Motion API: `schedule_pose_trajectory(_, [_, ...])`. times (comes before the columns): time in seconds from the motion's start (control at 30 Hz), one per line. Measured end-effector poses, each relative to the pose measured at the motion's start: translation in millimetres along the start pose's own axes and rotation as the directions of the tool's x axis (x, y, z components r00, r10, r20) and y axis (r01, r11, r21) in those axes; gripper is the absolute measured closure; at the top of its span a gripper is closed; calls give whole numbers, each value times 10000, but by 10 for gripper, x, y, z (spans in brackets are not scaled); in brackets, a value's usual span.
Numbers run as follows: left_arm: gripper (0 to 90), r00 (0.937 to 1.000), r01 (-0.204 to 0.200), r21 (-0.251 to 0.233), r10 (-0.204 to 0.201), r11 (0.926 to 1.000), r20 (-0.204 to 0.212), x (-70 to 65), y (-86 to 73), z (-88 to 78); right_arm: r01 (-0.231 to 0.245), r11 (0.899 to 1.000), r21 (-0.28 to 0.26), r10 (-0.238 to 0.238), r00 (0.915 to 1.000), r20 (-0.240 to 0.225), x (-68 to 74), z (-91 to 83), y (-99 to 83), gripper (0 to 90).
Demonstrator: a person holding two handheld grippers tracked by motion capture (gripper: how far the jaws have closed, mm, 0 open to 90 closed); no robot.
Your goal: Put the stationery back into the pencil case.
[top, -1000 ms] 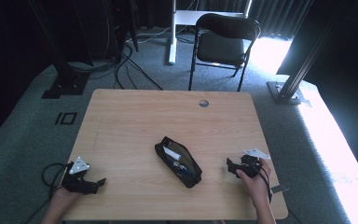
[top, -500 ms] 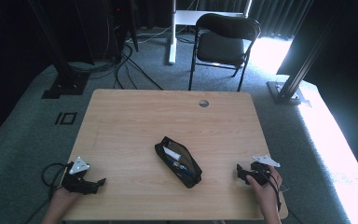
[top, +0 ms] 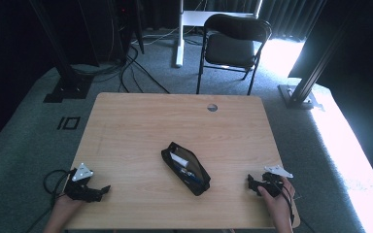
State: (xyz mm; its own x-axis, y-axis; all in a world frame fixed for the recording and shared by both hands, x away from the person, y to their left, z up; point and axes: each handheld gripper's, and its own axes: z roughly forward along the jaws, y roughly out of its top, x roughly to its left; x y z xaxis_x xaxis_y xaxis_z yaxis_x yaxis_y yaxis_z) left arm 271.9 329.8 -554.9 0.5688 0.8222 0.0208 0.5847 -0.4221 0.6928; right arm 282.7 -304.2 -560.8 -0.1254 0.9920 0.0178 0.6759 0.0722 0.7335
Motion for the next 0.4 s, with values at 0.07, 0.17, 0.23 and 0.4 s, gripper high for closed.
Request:
schedule_pose_trajectory(0.07, [16,10000,-1,-1,1,10000,1,0,0,0,-19,10000,10,19,10000,18,0,1,0,130])
schedule_pose_trajectory(0.17, [16,10000,-3,2,3,10000,1,0,0,0,-32,10000,11,32,10000,13,0,2,1,129])
schedule_pose_trajectory(0.23, [16,10000,-2,2,2,10000,0,0,0,0,-34,10000,11,34,10000,13,0,2,1,129])
schedule_pose_trajectory(0.4, [16,10000,1,2,-1,10000,2,0,0,0,-30,10000,12,30,10000,13,0,2,1,129])
